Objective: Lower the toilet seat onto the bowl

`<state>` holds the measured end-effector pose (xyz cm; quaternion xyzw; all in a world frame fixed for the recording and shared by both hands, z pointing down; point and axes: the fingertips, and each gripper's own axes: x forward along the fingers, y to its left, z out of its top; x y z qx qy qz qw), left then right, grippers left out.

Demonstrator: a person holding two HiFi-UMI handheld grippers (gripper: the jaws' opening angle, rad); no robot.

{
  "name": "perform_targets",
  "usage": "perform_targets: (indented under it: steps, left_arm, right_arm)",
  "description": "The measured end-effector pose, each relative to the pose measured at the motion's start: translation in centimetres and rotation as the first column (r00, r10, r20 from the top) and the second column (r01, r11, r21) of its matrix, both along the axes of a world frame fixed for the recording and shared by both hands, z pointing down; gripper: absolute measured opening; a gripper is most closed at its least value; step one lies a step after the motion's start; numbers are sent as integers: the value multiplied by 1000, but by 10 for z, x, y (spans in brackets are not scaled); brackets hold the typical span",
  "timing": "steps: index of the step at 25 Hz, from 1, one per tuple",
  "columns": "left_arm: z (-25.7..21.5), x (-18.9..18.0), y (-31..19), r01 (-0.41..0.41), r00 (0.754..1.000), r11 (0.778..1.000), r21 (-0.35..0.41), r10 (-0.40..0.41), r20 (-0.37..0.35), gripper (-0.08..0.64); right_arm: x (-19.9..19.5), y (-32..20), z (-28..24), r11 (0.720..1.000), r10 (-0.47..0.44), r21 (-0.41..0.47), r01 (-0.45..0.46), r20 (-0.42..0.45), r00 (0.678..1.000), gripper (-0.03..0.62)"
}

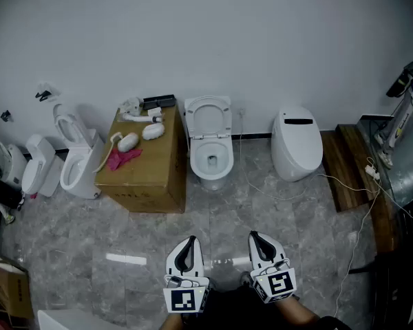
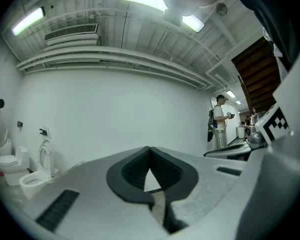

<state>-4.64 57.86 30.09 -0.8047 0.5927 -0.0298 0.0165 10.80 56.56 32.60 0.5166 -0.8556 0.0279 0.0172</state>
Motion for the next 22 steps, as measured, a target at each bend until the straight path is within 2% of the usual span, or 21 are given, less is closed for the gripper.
perform_targets:
  steps: [2, 4, 12, 15, 18, 22]
  left_arm:
    - [-9, 3, -2, -2, 998, 999, 50, 5, -55, 9]
    - [-13, 4, -2, -2, 997, 997, 72, 8, -80, 9]
    - [-4, -9, 7, 10, 997, 999, 50, -6, -78, 9]
    - [-4, -14, 8, -1, 998, 999, 35, 3, -57, 9]
    - [-7, -24, 9, -4, 997, 998, 63, 9, -80, 9]
    - [-1, -37, 13, -16, 996, 999, 46, 20, -87, 9]
  right_arm:
    - [0, 0, -2, 1000, 3, -1, -3, 1, 1000, 26]
    - [0, 0, -3, 1000, 5, -1, -5, 2, 1000, 26]
    - [-8, 7, 1, 1000, 2, 2, -2, -13, 1000, 26]
    - [-12, 7, -1, 1000, 10, -4, -10, 1, 1000, 26]
    - [-18, 11, -4, 1000, 24, -6, -24, 17, 1000, 26]
    - [-29, 16, -1, 999, 46, -9, -46, 9, 999, 26]
